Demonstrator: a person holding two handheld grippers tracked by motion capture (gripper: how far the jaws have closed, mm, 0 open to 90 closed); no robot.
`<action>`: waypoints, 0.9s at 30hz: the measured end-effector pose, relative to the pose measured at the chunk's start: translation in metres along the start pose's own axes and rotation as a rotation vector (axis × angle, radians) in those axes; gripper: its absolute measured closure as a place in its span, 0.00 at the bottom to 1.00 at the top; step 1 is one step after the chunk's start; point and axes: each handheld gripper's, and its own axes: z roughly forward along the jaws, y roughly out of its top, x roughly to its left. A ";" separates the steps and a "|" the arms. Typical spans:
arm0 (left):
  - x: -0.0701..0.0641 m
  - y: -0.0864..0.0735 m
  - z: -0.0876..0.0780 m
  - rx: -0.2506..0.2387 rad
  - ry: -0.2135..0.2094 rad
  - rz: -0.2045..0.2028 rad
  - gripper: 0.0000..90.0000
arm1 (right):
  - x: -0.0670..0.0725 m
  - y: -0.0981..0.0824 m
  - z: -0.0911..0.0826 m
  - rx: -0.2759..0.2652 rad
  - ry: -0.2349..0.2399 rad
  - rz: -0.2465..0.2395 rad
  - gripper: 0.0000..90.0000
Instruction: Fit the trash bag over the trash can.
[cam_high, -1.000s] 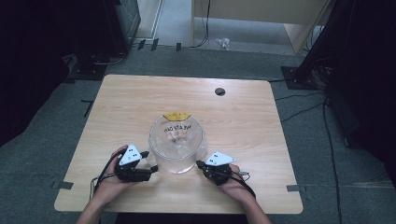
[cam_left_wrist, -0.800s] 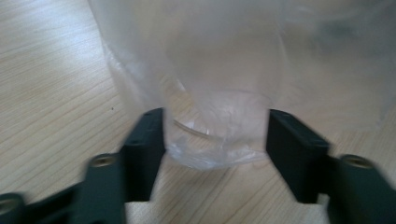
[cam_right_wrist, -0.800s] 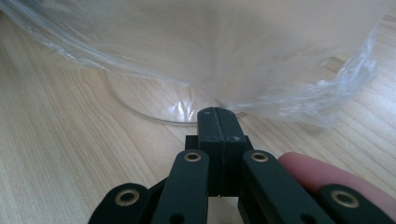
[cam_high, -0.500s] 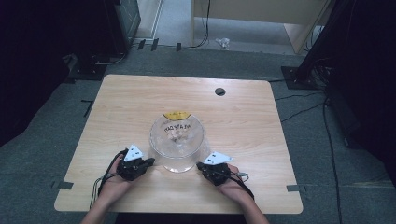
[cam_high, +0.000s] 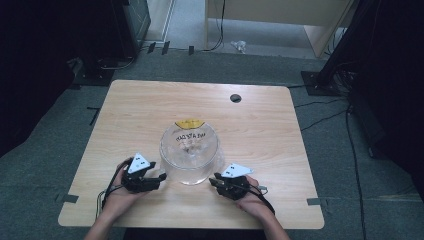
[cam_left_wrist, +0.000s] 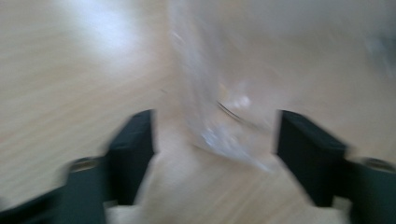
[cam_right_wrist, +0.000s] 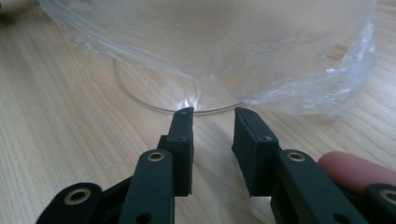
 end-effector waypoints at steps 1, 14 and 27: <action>0.001 0.002 -0.003 -0.010 -0.008 -0.010 0.15 | -0.001 0.000 -0.001 -0.005 -0.004 0.003 0.74; 0.020 0.000 -0.026 -0.056 0.025 -0.088 0.00 | -0.011 0.003 -0.011 -0.015 -0.026 0.051 0.81; 0.073 -0.053 -0.059 0.049 0.259 -0.205 0.00 | -0.026 0.010 -0.030 -0.043 -0.031 0.038 1.00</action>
